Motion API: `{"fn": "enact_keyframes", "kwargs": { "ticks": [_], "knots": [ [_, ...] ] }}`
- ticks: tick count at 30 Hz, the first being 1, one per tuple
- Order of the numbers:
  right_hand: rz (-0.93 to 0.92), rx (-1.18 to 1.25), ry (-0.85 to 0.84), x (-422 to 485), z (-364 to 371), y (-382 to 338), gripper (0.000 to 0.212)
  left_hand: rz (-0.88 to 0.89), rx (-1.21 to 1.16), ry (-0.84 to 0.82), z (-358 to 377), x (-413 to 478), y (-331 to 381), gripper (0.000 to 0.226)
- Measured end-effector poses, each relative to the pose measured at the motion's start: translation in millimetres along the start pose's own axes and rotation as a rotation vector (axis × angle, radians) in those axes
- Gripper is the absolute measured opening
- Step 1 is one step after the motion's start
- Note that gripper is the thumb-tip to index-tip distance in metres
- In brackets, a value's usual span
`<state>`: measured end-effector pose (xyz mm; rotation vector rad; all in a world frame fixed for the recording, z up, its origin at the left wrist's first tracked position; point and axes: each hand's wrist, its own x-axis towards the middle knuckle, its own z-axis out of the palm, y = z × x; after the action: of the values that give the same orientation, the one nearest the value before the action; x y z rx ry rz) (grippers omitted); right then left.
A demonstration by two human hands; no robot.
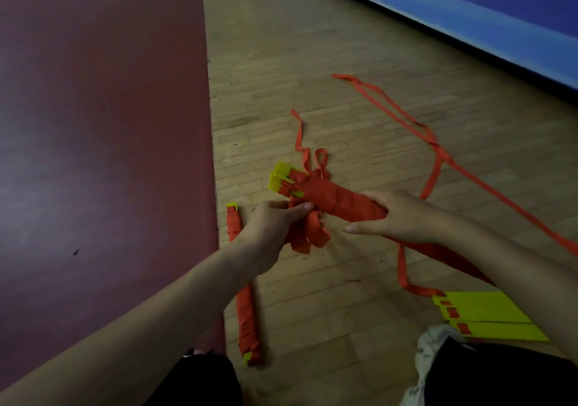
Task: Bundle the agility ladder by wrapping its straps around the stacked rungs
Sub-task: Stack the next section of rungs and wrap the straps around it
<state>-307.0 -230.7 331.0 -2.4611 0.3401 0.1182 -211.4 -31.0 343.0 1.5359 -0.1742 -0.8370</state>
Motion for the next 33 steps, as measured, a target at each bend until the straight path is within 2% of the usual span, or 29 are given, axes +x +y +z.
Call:
{"fn": "enact_keyframes", "kwargs": {
  "ticks": [2,5,8,13,15,19,23,25,27,29,31,33],
  "knots": [
    [-0.003,-0.104,0.052,0.1,2.2,-9.8,0.066,-0.004,-0.064,0.021,-2.2,0.5,-0.3,0.008],
    [0.011,-0.141,0.087,-1.0,2.5,-22.8,0.05,0.013,-0.072,0.037,-5.8,0.4,3.3,0.019],
    [0.003,-0.162,0.144,-0.4,0.9,-29.9,0.049,0.027,-0.056,0.025,-11.9,-0.6,10.3,0.029],
    [-0.06,-0.468,0.203,3.1,16.5,-42.0,0.057,-0.062,-0.043,0.046,-17.1,0.0,8.9,0.046],
    [-0.056,-0.555,0.225,3.8,21.9,-46.5,0.061,-0.097,-0.085,0.062,-18.0,1.6,5.9,0.044],
    [-0.058,-0.566,0.269,3.1,29.5,-45.4,0.061,-0.123,-0.154,0.037,-17.6,1.1,7.6,0.037],
    [-0.092,-0.57,0.27,3.8,33.5,-43.2,0.066,-0.017,-0.108,0.038,-19.6,2.7,11.8,0.027],
    [-0.122,-0.503,0.265,2.6,27.3,-44.6,0.071,0.117,-0.063,0.022,-19.3,2.4,16.0,0.025],
    [-0.118,-0.433,0.177,1.1,16.8,-44.4,0.072,0.228,-0.018,-0.009,-17.5,0.6,18.4,0.021],
    [-0.102,-0.239,0.012,1.2,8.2,-41.7,0.049,0.288,0.005,-0.029,-18.7,1.3,18.7,0.014],
    [-0.066,0.104,-0.202,1.2,1.4,-38.9,0.02,0.316,0.027,-0.061,-21.7,3.0,19.0,0.023],
    [0.016,0.474,-0.46,-1.7,-2.2,-37.1,0.012,0.324,0.012,-0.1,-23.8,3.4,19.6,0.025]
  ]
}}
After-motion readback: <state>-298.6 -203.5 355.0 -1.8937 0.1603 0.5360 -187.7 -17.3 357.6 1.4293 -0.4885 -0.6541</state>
